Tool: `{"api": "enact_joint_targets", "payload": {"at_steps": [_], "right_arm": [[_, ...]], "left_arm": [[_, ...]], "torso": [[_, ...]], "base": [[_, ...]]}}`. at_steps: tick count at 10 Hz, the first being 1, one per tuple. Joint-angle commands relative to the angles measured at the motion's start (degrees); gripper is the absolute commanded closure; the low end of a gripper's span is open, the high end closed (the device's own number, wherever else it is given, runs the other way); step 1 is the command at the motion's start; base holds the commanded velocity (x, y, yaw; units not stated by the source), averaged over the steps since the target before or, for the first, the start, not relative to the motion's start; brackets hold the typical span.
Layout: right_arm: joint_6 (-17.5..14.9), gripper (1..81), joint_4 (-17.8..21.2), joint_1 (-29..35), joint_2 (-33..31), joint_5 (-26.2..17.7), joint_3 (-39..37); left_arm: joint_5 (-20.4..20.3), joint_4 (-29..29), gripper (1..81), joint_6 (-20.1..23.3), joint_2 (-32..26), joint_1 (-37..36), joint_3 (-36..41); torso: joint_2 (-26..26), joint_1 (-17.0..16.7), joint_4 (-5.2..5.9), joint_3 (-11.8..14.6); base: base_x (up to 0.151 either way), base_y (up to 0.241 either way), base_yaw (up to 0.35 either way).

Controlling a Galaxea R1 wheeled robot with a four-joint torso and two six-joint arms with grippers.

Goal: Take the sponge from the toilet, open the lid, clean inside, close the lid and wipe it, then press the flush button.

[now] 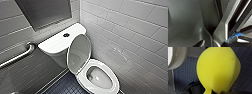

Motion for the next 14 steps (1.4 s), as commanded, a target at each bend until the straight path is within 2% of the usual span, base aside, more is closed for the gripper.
{"api": "enact_joint_targets", "payload": {"at_steps": [1, 2, 4, 7, 8, 9, 10, 11, 12, 13, 14], "right_arm": [[-0.3, 81.1, -4.0, -6.4, -1.4, 3.0, -3.9], [-0.4, 81.1, -4.0, -9.2, 0.0, 4.4, -6.2], [-1.8, 81.1, -5.5, -14.6, 2.9, 7.9, -10.7], [-2.0, 81.1, -9.4, -23.0, 7.9, 16.8, -16.8], [-1.9, 81.1, -9.6, -25.2, 9.2, 18.6, -18.9], [-1.9, 81.1, -9.7, -26.9, 10.1, 20.1, -20.6], [-2.0, 81.1, -9.7, -28.3, 10.7, 22.0, -22.1], [-1.9, 81.1, -9.7, -29.9, 11.2, 23.9, -23.1], [-1.9, 81.1, -9.8, -31.2, 12.2, 25.4, -24.5], [-1.9, 81.1, -10.3, -32.8, 13.4, 26.3, -26.2], [-1.9, 81.1, -10.7, -35.0, 15.0, 27.5, -28.1]], "left_arm": [[5.2, -0.2, 1.0, 0.1, -5.2, -3.7, 8.3], [5.2, -0.4, 1.0, 0.1, -6.7, -5.1, 10.0], [5.2, -0.6, 1.0, -0.4, -10.3, -7.8, 13.9], [5.2, -1.9, 1.0, -1.2, -15.2, -12.4, 20.6], [5.3, -3.0, 1.0, -1.2, -15.9, -14.3, 21.3], [5.9, -4.2, 1.0, -1.2, -16.7, -16.3, 22.0], [6.3, -5.9, 1.0, -1.2, -17.9, -18.5, 23.1], [6.5, -7.4, 1.0, -1.2, -18.8, -20.7, 24.2], [6.5, -9.5, 1.0, -1.3, -19.4, -23.4, 24.5], [6.5, -12.3, 1.0, -1.5, -19.8, -26.2, 24.1], [6.5, -16.0, 1.0, -1.6, -20.1, -29.4, 23.8]], "torso": [[0.0, 0.0, 0.00, 0.0], [5.7, -3.7, 0.00, 0.0], [7.0, -4.5, 0.00, 0.0], [13.1, -8.3, 0.00, 0.0], [15.2, -9.7, 0.00, 4.3], [11.4, -7.1, -1.25, 5.9], [12.8, -8.0, -1.30, 7.0], [13.2, -8.3, -1.99, 8.4], [13.7, -8.5, -0.68, 8.5], [13.8, -8.7, -1.03, 6.5], [13.9, -8.8, -1.16, 7.3]], "base": [[0.000, 0.000, 0.000], [0.000, 0.000, 0.000], [0.000, 0.000, 0.000], [0.000, 0.000, 0.000], [0.000, 0.000, 0.000], [0.000, 0.000, 0.000], [0.000, 0.000, 0.000], [0.000, 0.000, 0.000], [0.000, 0.000, 0.000], [0.000, 0.000, 0.000], [0.000, 0.000, 0.000]]}}
